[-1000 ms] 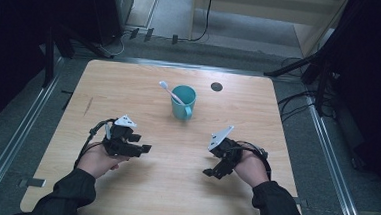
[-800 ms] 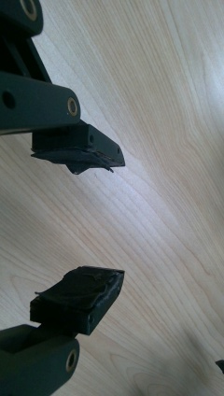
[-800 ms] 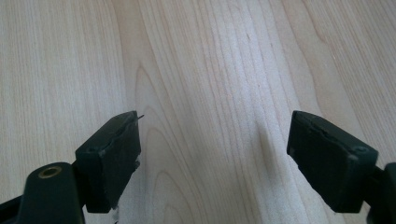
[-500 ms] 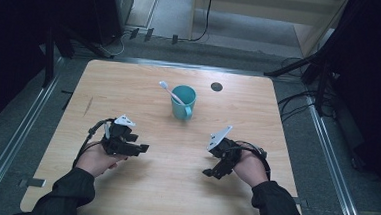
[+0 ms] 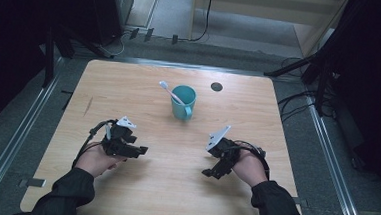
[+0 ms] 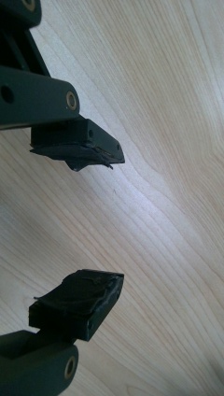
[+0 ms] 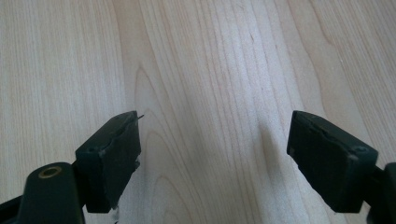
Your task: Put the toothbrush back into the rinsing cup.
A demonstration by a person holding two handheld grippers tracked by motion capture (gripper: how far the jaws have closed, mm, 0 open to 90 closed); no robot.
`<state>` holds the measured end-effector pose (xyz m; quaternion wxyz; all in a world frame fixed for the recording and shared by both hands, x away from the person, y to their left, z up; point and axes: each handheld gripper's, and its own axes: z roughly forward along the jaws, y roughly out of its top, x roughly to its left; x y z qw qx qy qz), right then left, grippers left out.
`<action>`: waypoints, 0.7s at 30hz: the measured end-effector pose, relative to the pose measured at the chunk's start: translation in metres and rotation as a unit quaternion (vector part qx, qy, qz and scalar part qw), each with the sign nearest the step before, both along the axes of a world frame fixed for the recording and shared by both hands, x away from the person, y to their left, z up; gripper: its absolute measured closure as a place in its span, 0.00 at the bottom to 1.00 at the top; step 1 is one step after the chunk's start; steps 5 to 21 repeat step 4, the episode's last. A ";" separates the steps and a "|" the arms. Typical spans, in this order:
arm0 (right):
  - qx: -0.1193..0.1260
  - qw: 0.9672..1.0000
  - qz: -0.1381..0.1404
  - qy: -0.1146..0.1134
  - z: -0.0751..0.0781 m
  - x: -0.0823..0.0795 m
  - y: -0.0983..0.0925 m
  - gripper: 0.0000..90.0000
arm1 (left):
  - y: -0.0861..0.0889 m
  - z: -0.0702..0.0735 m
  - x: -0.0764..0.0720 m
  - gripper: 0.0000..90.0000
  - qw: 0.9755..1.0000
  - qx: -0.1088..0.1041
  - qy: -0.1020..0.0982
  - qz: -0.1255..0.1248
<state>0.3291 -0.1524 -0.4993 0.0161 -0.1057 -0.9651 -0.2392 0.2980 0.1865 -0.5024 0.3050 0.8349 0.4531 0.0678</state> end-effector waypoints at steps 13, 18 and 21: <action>-0.004 1.000 0.001 0.002 -0.001 0.000 0.000 0.19 | 0.000 -0.004 0.001 0.39 1.000 0.030 -0.006 -0.001; -0.004 1.000 0.001 0.002 -0.001 0.000 0.000 0.19 | 0.000 -0.004 0.001 0.39 1.000 0.030 -0.006 -0.001; -0.004 1.000 0.001 0.002 -0.001 0.000 0.000 0.19 | 0.000 -0.004 0.001 0.39 1.000 0.030 -0.006 -0.001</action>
